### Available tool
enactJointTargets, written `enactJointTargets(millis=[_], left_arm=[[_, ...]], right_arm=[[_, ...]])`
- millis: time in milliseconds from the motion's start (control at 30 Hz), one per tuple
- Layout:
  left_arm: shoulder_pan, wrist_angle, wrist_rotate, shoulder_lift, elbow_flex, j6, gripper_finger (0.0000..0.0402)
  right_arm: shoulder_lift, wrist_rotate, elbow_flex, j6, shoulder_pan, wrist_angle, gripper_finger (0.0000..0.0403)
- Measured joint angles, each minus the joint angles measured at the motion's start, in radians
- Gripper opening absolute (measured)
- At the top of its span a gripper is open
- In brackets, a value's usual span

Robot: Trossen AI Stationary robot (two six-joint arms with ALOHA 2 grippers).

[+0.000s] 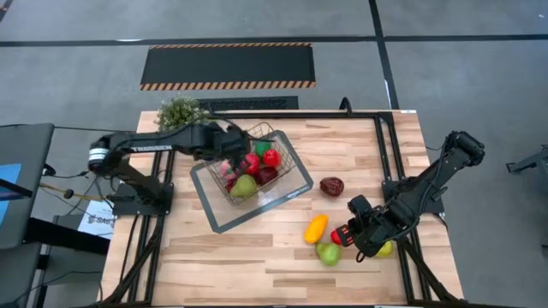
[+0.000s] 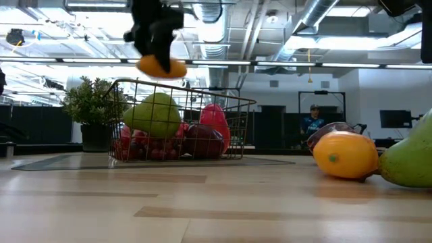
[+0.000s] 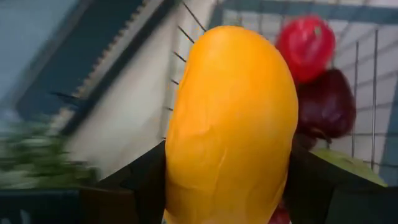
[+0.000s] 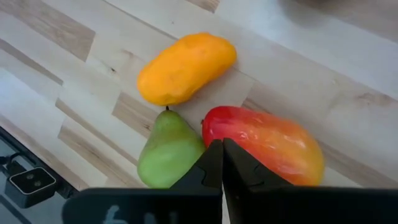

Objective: Build produce basket
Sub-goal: Put the yellow mango into the gold wire basket

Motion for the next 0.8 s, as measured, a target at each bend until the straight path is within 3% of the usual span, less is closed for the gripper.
enactJointTargets(millis=[133, 267, 633, 800], left_arm=[[0.026, 0.19, 0.099, -0.075, -0.214, 0.029, 0.0227], [0.025, 0.254, 0.183, -0.078, -0.318, 0.036, 0.0228], [0.0, 0.26, 0.245, -0.059, -0.352, -0.001, 0.0229], [0.0, 0.254, 0.281, -0.059, -0.352, -0.019, 0.0249]], right_arm=[[0.0, 0.0, 0.0, 0.0, 0.0, -0.003, 0.0016], [0.0, 0.0, 0.0, -0.012, 0.0, -0.002, 0.0017], [0.0, -0.001, 0.0, -0.016, 0.0, -0.003, 0.0019], [0.0, -0.002, 0.0, -0.018, 0.0, -0.004, 0.0019]])
